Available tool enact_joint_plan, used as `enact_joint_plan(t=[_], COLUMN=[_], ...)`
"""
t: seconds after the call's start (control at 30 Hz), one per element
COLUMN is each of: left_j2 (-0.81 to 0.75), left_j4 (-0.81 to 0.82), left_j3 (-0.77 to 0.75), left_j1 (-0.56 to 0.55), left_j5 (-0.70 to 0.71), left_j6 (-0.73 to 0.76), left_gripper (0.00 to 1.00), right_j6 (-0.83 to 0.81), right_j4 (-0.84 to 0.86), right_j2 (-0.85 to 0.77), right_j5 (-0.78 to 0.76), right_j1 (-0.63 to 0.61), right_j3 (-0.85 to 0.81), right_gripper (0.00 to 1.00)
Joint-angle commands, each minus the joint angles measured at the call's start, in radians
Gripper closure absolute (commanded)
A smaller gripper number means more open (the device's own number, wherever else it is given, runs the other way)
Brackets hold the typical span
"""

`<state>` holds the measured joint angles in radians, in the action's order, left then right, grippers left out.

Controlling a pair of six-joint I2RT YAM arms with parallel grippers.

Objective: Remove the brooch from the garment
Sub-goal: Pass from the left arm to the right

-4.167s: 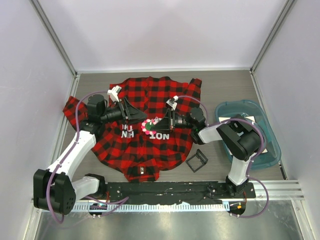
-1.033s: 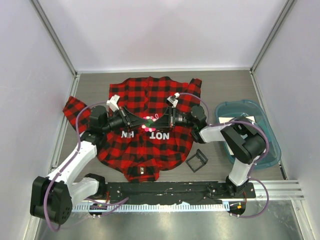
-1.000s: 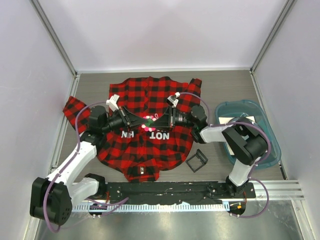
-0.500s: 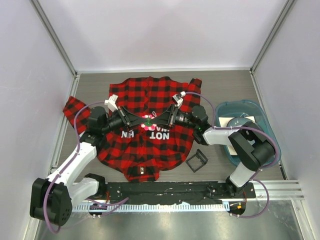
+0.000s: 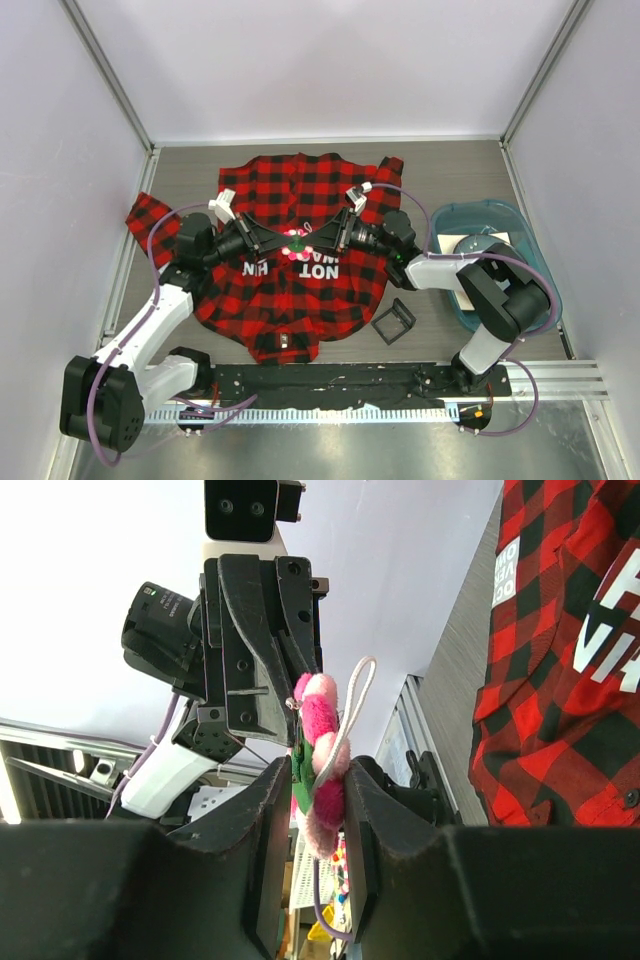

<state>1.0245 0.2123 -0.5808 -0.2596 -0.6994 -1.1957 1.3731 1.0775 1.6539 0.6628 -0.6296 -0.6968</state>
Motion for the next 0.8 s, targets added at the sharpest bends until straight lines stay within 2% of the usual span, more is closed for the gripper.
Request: enact_joint_plan(t=[0.0,0.3,0.5,0.67,0.7,0.77], left_j2=[0.003,0.0,-0.001,-0.004,-0.004,-0.009], left_j4=[-0.001,0.001,-0.004,-0.007,-0.014,-0.082], left_j3=[0.002,0.004,0.007,0.006,0.001,-0.014], left_j1=[-0.006,-0.012,-0.015,-0.015,-0.015,-0.015], left_j5=[-0.009,-0.009,-0.005,0.0,0.0,0.006], left_j6=[0.024,0.024,0.024,0.027,0.03,0.071], left_gripper=[1.0,1.0,1.0,1.0,0.99,0.92], right_j6=[-0.016,-0.02,-0.02,-0.016,-0.016,-0.029], right_j4=[0.068,0.062,0.067,0.087,0.088,0.078], right_j2=[0.0,0.018,0.024,0.026,0.023,0.017], right_j5=[-0.025,-0.02,-0.015,-0.017,-0.022,-0.025], right_j1=[-0.015,-0.032,-0.035,-0.036,-0.036,-0.036], right_j3=[-0.063,-0.089,-0.089,-0.086,-0.084,-0.076], right_gripper=[0.67,0.66,0.75,0.99,0.99,0.99])
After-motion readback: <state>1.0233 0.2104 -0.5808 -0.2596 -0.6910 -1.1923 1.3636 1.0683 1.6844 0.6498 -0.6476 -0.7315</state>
